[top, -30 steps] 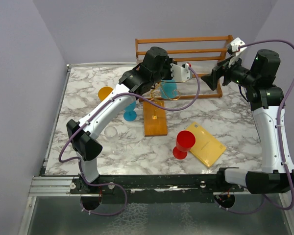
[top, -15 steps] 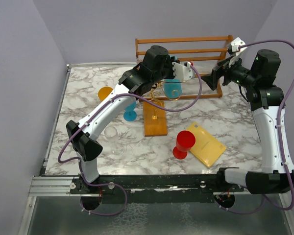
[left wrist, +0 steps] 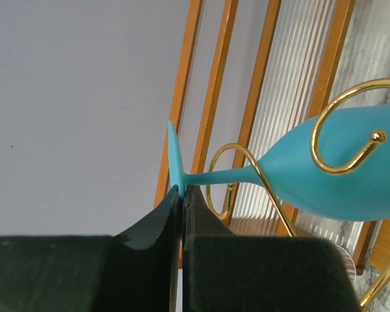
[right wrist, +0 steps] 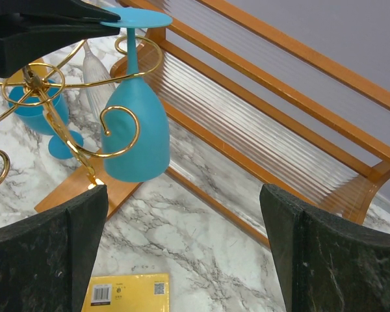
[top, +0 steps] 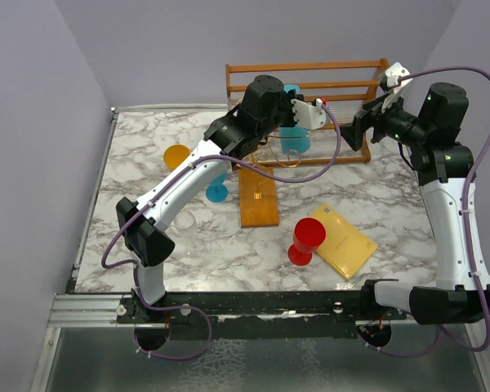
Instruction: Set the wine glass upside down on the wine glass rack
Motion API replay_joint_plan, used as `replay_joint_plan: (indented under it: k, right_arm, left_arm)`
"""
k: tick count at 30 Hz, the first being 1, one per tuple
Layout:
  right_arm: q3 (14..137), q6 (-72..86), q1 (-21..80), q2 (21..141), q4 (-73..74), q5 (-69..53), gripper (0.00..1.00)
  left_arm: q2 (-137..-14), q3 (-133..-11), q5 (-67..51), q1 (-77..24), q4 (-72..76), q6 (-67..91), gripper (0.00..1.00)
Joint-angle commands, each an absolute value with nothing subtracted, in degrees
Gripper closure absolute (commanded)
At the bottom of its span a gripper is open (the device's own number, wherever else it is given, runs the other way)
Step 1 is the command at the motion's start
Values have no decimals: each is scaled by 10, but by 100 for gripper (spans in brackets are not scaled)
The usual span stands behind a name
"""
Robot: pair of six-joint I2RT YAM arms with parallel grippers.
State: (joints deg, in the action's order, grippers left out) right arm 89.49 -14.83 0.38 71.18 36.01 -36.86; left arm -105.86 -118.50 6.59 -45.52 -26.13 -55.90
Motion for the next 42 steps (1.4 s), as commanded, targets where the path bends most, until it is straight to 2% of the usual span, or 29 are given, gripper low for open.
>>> replay_joint_plan:
  k: [1, 13, 22, 35, 38, 42]
  right_arm:
    - [894, -150, 4, 700, 347, -358, 0]
    - [892, -152, 4, 700, 347, -358, 0]
    - [889, -153, 4, 698, 346, -357, 0]
    - [887, -152, 4, 694, 345, -357, 0]
    - [887, -152, 4, 695, 345, -357, 0]
    - [886, -152, 4, 694, 345, -357, 0]
  left_arm:
    - [-1069, -1200, 96, -461, -208, -553, 100]
    - [-1090, -1205, 162, -461, -201, -557, 99]
    - [-1082, -1203, 169, -461, -239, -546, 98]
    - [-1078, -1214, 151, -461, -274, -516, 91]
    - [-1076, -1215, 146, -461, -275, -511, 86]
    - [-1074, -1215, 142, -461, -279, -508, 84]
